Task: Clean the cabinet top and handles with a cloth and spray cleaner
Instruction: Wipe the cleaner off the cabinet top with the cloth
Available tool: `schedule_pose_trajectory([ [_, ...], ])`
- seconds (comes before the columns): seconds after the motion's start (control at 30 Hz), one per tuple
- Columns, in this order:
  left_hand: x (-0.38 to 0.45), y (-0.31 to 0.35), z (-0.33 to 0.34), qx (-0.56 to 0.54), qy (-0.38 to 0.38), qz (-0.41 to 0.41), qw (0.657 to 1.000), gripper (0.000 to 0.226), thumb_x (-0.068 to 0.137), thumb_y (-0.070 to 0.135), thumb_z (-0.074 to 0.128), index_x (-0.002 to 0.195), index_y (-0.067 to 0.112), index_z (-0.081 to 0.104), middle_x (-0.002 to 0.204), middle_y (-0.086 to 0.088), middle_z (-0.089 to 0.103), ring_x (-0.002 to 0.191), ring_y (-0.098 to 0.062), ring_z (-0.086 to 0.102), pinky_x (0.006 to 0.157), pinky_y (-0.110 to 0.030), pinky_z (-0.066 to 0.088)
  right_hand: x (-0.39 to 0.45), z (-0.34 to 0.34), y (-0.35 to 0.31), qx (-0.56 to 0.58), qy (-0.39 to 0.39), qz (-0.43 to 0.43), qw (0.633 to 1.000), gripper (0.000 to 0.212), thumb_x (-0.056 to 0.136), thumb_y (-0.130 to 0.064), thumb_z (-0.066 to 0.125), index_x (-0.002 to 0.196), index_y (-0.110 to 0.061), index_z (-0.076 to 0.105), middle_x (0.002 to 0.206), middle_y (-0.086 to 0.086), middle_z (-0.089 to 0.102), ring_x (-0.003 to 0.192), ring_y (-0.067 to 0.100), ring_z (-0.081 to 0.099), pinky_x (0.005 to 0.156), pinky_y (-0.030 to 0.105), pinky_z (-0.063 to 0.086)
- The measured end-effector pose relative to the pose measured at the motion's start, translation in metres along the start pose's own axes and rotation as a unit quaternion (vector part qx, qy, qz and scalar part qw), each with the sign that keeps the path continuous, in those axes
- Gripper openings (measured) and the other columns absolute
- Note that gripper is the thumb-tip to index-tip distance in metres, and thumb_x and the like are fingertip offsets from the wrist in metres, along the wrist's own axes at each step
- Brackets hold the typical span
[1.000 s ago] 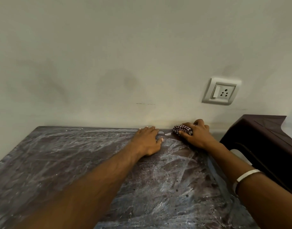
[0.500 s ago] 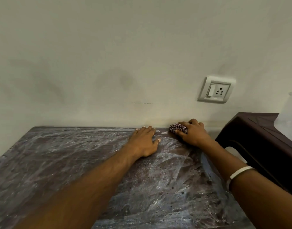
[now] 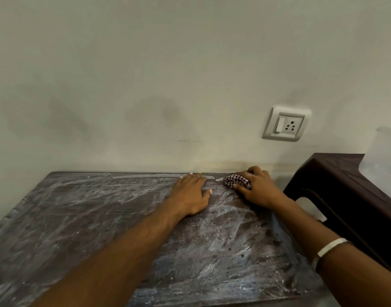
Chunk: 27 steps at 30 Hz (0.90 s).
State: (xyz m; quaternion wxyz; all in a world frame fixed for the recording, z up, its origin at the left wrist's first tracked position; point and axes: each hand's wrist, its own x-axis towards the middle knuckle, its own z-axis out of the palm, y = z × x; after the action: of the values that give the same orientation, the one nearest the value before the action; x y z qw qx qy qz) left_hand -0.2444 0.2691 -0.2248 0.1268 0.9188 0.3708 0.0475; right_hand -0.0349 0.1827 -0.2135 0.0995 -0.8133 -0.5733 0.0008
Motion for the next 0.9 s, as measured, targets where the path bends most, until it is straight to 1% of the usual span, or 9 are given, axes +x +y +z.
schedule_pose_trajectory([
  [0.1,-0.003,0.0,0.002,0.005,-0.005,-0.004,1.0,0.064,0.102,0.05,0.027,0.156,0.021,0.011,0.164,-0.003,0.006,0.151,-0.023,0.003,0.121,-0.042,-0.002,-0.016,-0.001,0.012,0.007,0.001,-0.029,1.0,0.057,0.088,-0.059,0.049,0.138,-0.033,0.044,0.14,0.005,0.036,0.128,0.028,0.034,0.112,0.041,0.029],
  [0.23,-0.006,0.002,0.006,0.011,-0.008,-0.012,1.0,0.066,0.101,0.052,0.025,0.156,0.02,0.009,0.164,-0.003,0.004,0.151,-0.024,0.0,0.122,-0.044,-0.003,-0.015,-0.004,0.023,0.017,-0.019,0.022,0.999,0.058,0.088,-0.058,0.049,0.139,-0.031,0.043,0.142,0.008,0.034,0.13,0.032,0.034,0.114,0.04,0.024],
  [0.3,-0.008,0.004,0.006,0.012,-0.006,-0.013,1.0,0.066,0.101,0.053,0.025,0.156,0.02,0.01,0.164,-0.003,0.004,0.151,-0.024,0.0,0.122,-0.045,-0.003,-0.013,-0.003,0.017,0.019,-0.018,0.031,0.999,0.059,0.089,-0.058,0.047,0.14,-0.03,0.042,0.144,0.009,0.032,0.131,0.033,0.033,0.114,0.039,0.022],
  [0.43,-0.014,0.007,0.005,0.015,-0.012,-0.007,1.0,0.065,0.101,0.052,0.024,0.156,0.02,0.011,0.164,-0.002,0.004,0.151,-0.023,0.0,0.12,-0.044,-0.005,-0.032,-0.001,0.008,0.039,-0.006,0.003,0.999,0.056,0.09,-0.054,0.049,0.139,-0.029,0.044,0.144,0.006,0.032,0.132,0.029,0.03,0.114,0.038,0.021],
  [0.5,-0.016,0.007,0.004,0.015,-0.012,-0.007,1.0,0.065,0.101,0.052,0.024,0.156,0.02,0.011,0.164,-0.002,0.004,0.151,-0.023,0.0,0.12,-0.044,-0.005,-0.046,-0.002,0.014,0.047,0.001,-0.019,0.999,0.054,0.089,-0.054,0.051,0.137,-0.03,0.046,0.144,0.005,0.034,0.132,0.027,0.032,0.114,0.037,0.024],
  [0.57,-0.019,0.01,0.004,0.014,-0.012,-0.009,1.0,0.065,0.101,0.052,0.024,0.156,0.019,0.011,0.164,-0.003,0.003,0.151,-0.023,-0.001,0.119,-0.042,-0.007,-0.053,-0.004,0.022,0.053,-0.001,-0.02,0.998,0.055,0.088,-0.054,0.053,0.136,-0.03,0.047,0.143,0.004,0.036,0.131,0.025,0.034,0.113,0.036,0.026],
  [0.63,-0.023,0.013,0.004,0.007,-0.019,-0.01,1.0,0.065,0.102,0.051,0.025,0.156,0.018,0.01,0.164,-0.003,0.003,0.151,-0.022,-0.001,0.12,-0.041,-0.006,-0.05,-0.006,0.025,0.048,-0.007,0.001,0.999,0.056,0.088,-0.055,0.053,0.137,-0.029,0.047,0.143,0.004,0.036,0.132,0.026,0.035,0.114,0.037,0.027],
  [0.73,-0.029,0.017,0.003,0.006,-0.023,-0.013,1.0,0.065,0.102,0.049,0.027,0.156,0.018,0.01,0.164,-0.003,0.003,0.151,-0.022,0.0,0.122,-0.042,0.0,-0.042,-0.004,0.015,0.045,-0.014,0.02,0.999,0.057,0.089,-0.054,0.05,0.139,-0.028,0.044,0.146,0.007,0.032,0.134,0.029,0.031,0.115,0.038,0.023],
  [0.9,-0.035,0.021,0.002,0.002,-0.026,-0.011,1.0,0.065,0.102,0.049,0.027,0.156,0.018,0.01,0.164,-0.002,0.003,0.151,-0.022,0.001,0.123,-0.042,0.001,-0.056,0.0,0.007,0.052,-0.01,-0.014,0.998,0.054,0.091,-0.052,0.049,0.14,-0.03,0.042,0.148,0.006,0.031,0.136,0.029,0.028,0.116,0.039,0.022],
])
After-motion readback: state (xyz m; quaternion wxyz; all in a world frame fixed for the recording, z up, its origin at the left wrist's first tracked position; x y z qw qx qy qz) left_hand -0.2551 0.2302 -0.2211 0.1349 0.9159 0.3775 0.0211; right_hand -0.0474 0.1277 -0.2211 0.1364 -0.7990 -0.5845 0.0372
